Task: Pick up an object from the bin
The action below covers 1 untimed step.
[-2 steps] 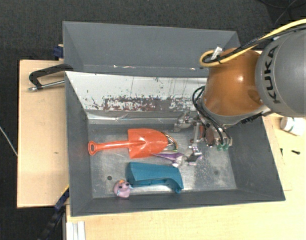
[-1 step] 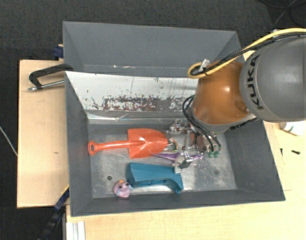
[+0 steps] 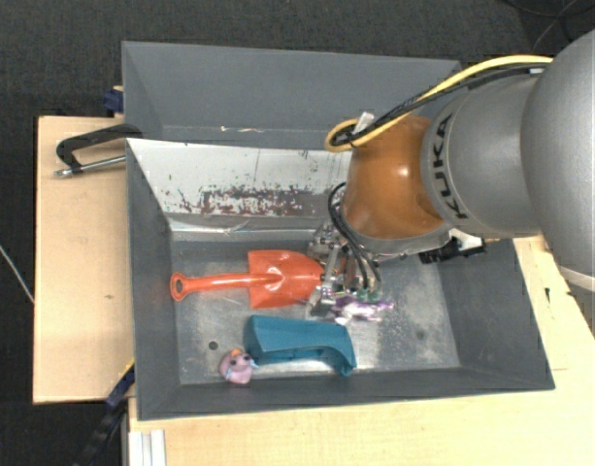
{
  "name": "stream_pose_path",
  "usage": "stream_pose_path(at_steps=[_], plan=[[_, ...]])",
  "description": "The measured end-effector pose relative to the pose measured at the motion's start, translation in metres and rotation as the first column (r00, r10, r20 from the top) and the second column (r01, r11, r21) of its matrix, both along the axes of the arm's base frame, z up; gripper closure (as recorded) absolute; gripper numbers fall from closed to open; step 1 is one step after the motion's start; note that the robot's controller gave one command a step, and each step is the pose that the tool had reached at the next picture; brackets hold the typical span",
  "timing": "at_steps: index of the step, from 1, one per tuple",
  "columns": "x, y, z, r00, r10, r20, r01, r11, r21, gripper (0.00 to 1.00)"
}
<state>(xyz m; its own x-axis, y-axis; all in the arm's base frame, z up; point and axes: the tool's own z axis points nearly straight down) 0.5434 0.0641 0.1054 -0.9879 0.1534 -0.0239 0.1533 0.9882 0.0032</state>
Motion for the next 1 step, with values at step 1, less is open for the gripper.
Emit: stream_pose_path(at_steps=[1], plan=[[0.024, 0.0158, -0.0253, 0.99, 0.137, -0.011, -0.137, 0.991, 0.002, 0.0]])
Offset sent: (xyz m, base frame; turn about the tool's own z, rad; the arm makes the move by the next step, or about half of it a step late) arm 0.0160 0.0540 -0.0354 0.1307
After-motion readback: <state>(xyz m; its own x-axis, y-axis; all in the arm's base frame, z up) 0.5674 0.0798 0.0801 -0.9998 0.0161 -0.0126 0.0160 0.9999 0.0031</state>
